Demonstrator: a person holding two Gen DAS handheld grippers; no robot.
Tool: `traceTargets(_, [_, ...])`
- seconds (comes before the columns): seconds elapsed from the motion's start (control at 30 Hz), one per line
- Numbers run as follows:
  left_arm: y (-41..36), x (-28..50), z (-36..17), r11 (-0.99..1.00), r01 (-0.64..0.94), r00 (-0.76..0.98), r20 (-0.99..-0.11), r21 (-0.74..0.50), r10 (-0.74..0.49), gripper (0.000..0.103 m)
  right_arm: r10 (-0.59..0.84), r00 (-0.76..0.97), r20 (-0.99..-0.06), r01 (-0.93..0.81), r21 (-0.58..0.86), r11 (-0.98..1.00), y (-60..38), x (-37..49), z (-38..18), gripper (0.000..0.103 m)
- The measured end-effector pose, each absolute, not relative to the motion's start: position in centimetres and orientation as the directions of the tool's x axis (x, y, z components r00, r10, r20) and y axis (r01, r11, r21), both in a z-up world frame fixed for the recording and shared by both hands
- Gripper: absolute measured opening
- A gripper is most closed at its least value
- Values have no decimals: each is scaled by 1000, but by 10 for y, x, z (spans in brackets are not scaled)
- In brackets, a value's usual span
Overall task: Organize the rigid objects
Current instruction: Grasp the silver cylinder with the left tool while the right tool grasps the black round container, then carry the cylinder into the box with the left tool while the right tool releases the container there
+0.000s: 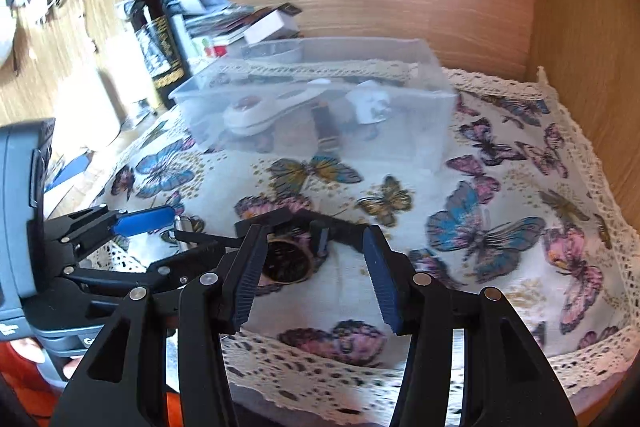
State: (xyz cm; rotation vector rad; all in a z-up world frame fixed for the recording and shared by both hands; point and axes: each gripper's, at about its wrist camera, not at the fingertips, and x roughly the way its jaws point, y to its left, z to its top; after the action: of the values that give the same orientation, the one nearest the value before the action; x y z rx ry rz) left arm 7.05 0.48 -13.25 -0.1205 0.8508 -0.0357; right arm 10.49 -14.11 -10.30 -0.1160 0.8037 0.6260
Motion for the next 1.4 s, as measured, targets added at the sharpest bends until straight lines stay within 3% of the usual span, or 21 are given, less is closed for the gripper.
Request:
traceTargets(0.2, [17, 59, -128, 993, -50, 669, -742, -103, -44, 60, 483, 489, -727, -595, 127, 793, -122, 105, -114, 47])
traceTargets(0.33, [30, 53, -123, 984, -85, 669, -741, -156, -60, 75, 468, 485, -739, -598, 110, 794, -119, 104, -122, 36])
traceTargets(0.37, [30, 51, -124, 983, -87, 668, -742, -162, -63, 76, 465, 486, -740, -596, 108, 796, -119, 104, -122, 31])
traceTargets(0.5, [18, 45, -128, 984, -54, 665, -741, -170, -91, 76, 463, 502, -730, -585, 107, 804, -125, 105, -121, 31])
traceTargets(0.67, [5, 45, -129, 985, 1, 671, -730, -174, -130, 41, 460, 531, -711, -573, 98, 814, -136, 102, -112, 31])
traceTargets(0.8, [5, 46, -130, 982, 2, 673, -727, -186, -139, 24, 460, 546, -700, -561, 102, 822, -142, 103, -108, 31])
traceTargets(0.83, [5, 47, -130, 982, 1, 672, -727, -191, -142, 15, 461, 549, -697, -558, 105, 823, -144, 104, -107, 31])
traceTargets(1.1, [22, 56, -118, 984, -35, 698, -709, -175, -101, 15, 464, 586, -665, -548, 97, 831, -149, 105, -93, 31])
traceTargets(1.4, [35, 70, -69, 995, -33, 793, -609, -94, -31, 15, 455, 673, -583, -516, 71, 854, -156, 119, -57, 31])
